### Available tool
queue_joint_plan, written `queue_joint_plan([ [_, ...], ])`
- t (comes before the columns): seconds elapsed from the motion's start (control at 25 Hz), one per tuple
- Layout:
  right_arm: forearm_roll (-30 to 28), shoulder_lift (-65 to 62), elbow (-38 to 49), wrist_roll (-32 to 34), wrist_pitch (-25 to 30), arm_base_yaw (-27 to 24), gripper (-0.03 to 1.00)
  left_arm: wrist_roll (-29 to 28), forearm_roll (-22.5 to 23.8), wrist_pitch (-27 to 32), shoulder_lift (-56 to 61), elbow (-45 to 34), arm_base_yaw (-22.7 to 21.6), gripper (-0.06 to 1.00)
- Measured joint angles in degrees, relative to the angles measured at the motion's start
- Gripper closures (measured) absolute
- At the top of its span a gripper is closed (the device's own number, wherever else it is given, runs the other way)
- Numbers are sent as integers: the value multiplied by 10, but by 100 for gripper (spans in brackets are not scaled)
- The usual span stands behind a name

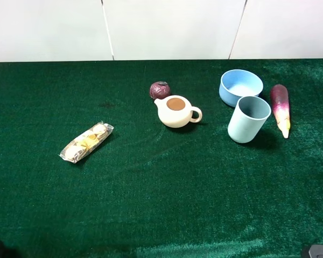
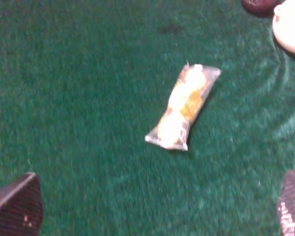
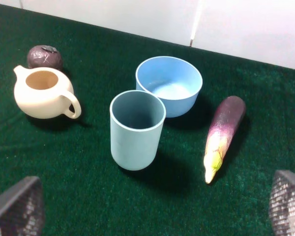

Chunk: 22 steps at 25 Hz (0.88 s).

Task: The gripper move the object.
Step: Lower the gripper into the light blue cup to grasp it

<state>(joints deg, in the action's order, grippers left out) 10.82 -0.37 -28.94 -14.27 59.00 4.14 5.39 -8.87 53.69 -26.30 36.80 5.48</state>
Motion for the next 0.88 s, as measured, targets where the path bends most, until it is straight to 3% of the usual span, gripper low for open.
queue_joint_plan([
  [0.2,0,0,0,0,0,0,27,36,0,-46,-127,48,0,-1],
  [0.44,0,0,0,0,0,0,27,98,-14,-58,-292,145,7,-1],
  [0.88,0,0,0,0,0,0,27,112,-17,-61,-529,338,118,-1],
])
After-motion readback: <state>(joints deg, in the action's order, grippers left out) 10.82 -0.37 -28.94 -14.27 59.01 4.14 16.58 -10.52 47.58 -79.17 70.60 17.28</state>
